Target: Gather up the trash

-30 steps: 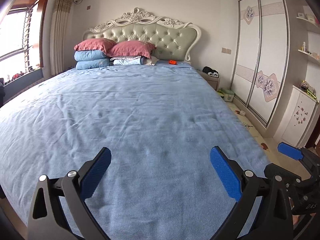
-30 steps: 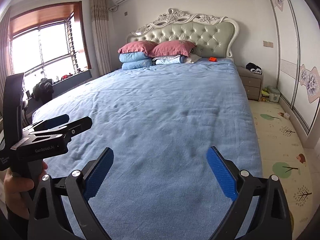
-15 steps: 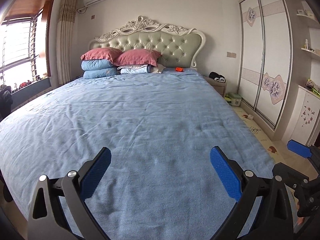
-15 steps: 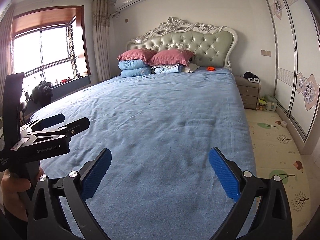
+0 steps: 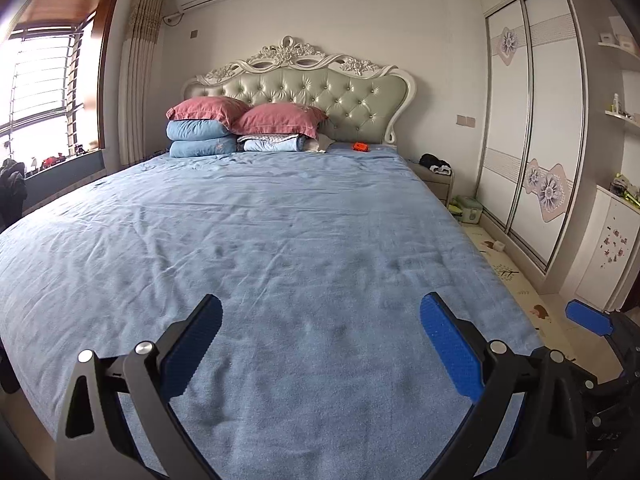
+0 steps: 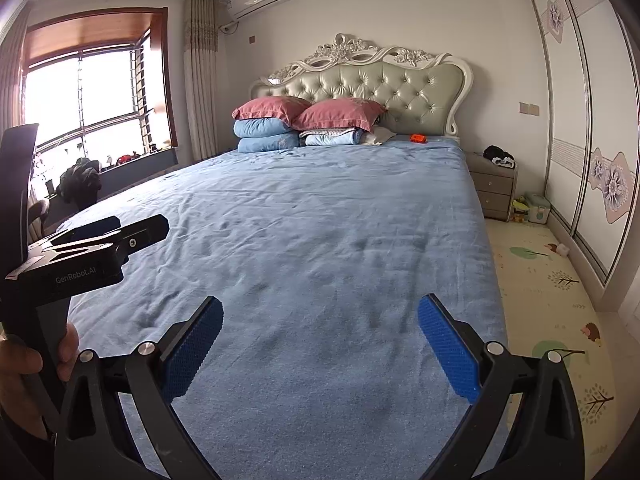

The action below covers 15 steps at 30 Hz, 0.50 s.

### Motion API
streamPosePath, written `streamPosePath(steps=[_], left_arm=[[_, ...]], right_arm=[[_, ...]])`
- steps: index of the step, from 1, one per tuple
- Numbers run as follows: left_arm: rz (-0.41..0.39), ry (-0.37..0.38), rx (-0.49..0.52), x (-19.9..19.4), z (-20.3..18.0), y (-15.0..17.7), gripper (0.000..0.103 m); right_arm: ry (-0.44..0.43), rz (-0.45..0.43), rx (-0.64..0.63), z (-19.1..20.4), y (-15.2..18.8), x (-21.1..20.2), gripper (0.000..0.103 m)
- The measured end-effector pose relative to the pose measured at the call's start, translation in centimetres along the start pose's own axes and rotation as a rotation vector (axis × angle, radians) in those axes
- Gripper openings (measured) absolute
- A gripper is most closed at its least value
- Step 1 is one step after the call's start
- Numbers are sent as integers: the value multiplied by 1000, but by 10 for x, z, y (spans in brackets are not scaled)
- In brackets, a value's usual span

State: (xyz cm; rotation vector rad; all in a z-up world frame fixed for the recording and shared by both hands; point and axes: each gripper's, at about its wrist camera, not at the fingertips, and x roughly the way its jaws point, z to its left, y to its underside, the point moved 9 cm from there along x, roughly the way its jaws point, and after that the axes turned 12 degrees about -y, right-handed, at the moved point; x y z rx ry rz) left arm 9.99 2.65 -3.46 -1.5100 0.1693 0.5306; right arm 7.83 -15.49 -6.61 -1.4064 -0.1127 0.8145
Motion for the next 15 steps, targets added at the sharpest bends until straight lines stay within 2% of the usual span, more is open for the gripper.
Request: streamPosePath(steps=[8,15], left_arm=[[24,-8,-1,4,4,1,99],[-10,10,-14,-4,4,-3,99]], right_arm=[[-8,4,-1,2,0,0,95],[-13,17,10,2,2,5,95]])
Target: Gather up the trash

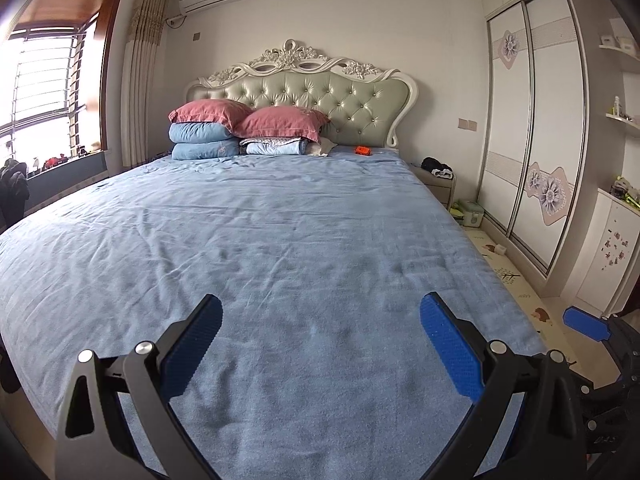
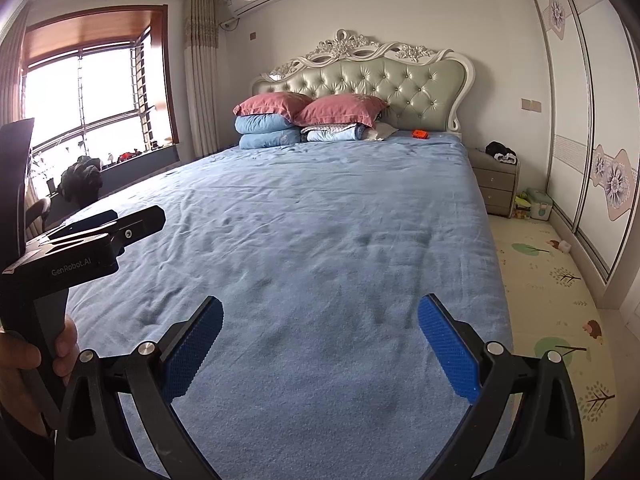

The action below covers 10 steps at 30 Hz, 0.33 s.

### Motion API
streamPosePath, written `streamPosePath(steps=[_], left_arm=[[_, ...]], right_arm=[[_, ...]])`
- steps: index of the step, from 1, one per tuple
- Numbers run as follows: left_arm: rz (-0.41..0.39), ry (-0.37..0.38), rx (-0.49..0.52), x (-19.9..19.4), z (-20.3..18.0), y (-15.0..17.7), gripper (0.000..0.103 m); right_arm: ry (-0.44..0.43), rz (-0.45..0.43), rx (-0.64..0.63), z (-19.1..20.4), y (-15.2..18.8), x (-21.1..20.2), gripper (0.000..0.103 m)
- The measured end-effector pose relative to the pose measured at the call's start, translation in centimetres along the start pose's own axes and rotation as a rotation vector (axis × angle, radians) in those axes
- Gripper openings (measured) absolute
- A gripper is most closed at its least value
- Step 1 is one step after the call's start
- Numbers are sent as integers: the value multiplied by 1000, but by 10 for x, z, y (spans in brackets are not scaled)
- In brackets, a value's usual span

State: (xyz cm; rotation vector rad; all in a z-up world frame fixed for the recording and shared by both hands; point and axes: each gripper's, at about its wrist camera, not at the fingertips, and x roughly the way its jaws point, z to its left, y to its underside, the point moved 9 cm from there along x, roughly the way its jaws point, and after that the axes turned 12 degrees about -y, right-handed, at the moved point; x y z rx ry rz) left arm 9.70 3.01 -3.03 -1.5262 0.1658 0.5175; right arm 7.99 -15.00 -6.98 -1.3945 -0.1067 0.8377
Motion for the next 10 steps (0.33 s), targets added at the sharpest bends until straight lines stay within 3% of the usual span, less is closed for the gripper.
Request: streamPosePath(steps=[10], left_arm=[[-8,-19,-7,-5,4,-5,99]], right_arm=[[0,3,7,1,1,-1,95]])
